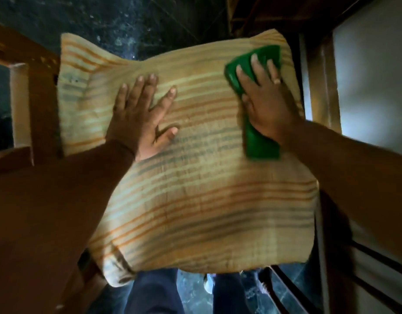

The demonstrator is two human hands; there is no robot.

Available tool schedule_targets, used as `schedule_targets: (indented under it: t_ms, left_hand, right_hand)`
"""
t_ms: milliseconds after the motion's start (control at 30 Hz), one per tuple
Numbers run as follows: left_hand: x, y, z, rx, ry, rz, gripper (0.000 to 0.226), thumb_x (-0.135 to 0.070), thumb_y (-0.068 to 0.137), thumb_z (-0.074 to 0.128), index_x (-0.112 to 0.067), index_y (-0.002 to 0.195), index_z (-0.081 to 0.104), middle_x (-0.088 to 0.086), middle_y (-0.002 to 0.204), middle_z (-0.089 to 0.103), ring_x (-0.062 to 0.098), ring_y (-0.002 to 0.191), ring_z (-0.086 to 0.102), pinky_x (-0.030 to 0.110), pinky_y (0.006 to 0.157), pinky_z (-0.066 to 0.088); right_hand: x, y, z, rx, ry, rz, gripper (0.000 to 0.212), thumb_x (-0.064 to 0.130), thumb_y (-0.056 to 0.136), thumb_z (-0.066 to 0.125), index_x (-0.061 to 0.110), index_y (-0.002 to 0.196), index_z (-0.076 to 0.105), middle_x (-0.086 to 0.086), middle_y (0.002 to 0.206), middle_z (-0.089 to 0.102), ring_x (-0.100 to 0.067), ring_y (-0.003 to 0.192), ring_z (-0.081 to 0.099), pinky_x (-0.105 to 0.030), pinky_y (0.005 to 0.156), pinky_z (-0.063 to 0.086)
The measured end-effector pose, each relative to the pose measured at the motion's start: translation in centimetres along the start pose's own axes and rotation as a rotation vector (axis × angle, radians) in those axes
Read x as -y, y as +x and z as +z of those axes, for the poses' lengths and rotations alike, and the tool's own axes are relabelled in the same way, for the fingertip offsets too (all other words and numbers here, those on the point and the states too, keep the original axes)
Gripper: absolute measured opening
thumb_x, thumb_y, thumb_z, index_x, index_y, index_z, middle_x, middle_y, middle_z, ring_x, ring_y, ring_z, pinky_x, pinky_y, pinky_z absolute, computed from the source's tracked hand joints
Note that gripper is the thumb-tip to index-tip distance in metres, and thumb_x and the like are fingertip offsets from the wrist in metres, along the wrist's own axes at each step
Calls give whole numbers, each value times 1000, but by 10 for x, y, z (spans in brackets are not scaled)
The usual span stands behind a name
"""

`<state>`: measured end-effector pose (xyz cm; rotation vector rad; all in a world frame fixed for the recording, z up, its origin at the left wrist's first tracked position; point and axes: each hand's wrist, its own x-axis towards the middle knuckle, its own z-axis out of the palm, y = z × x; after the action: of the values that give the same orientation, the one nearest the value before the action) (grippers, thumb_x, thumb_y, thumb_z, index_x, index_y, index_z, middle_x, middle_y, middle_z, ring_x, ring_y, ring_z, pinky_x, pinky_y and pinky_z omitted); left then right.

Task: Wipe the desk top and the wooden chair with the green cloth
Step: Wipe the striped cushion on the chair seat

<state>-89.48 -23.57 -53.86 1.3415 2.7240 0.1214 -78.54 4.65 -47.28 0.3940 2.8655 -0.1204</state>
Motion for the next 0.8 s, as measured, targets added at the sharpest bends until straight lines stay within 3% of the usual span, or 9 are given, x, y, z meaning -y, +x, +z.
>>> schedule_targets:
  t_ms: [100, 200, 267, 333, 433, 500, 600, 667, 800]
  left_hand:
    - [1, -1, 1, -8, 4, -10, 77, -61, 90, 35, -32, 158, 12, 19, 164, 11, 40, 149, 12, 51, 118, 0]
    - [0, -1, 1, -26, -11, -6, 77, -58, 89, 38, -32, 157, 14, 18, 165, 12, 41, 149, 14, 53, 118, 2]
    - [1, -2, 5, -42, -17, 1, 78, -58, 88, 39, -33, 158, 14, 18, 164, 12, 41, 149, 15, 52, 118, 2]
    - [3, -2, 7, -43, -13, -4, 79, -59, 87, 39, -34, 158, 13, 18, 164, 12, 40, 148, 15, 51, 118, 1]
    - [3, -2, 8, -34, 1, -11, 81, -59, 86, 39, -34, 158, 12, 18, 165, 12, 40, 149, 14, 51, 119, -1]
    - [2, -2, 8, -41, -2, -14, 80, -59, 87, 38, -33, 158, 12, 18, 164, 12, 40, 149, 13, 51, 118, -1]
    - [1, 0, 7, -39, -9, -22, 78, -59, 88, 37, -32, 158, 14, 19, 164, 14, 40, 149, 14, 53, 118, 0]
    - [0, -1, 2, -16, -19, -28, 78, -59, 88, 39, -31, 157, 17, 19, 164, 15, 40, 149, 15, 53, 118, 2]
    - [-4, 0, -12, 60, -43, -27, 75, -58, 90, 37, -29, 157, 19, 18, 164, 15, 39, 150, 14, 55, 119, 5]
  right_hand:
    - [45, -19, 17, -44, 3, 64, 59, 32, 99, 31, 20, 156, 20, -13, 165, 12, -40, 150, 3, -57, 120, 9]
    - [121, -140, 61, 50, 60, -329, 62, 28, 93, 39, 16, 153, 27, -11, 160, 16, -42, 148, 16, -60, 119, 13]
    - [138, -211, 76, 132, 79, -467, 62, 28, 93, 42, 22, 153, 28, -10, 159, 15, -43, 145, 27, -56, 118, 21]
    - [110, -246, 80, 188, 45, -436, 64, 28, 89, 48, 26, 151, 33, -9, 157, 25, -41, 141, 32, -50, 116, 23]
    - [39, -258, 65, 187, 20, -186, 51, 32, 92, 41, 24, 143, 39, -17, 146, 49, -40, 135, 32, -48, 109, 26]
    - [13, -245, 53, 205, 59, -147, 47, 35, 100, 28, 21, 144, 37, -22, 146, 48, -43, 137, 30, -52, 109, 30]
    - [14, -169, 41, 111, 103, -133, 56, 28, 95, 41, 18, 149, 34, -21, 156, 34, -49, 141, 26, -58, 112, 31]
    - [24, -88, 31, 14, 122, -54, 59, 22, 96, 44, 18, 153, 28, -20, 161, 22, -50, 145, 15, -59, 115, 21]
    - [47, 40, 8, -53, 93, 102, 56, 31, 102, 33, 22, 156, 20, -15, 165, 12, -44, 149, 5, -52, 120, 11]
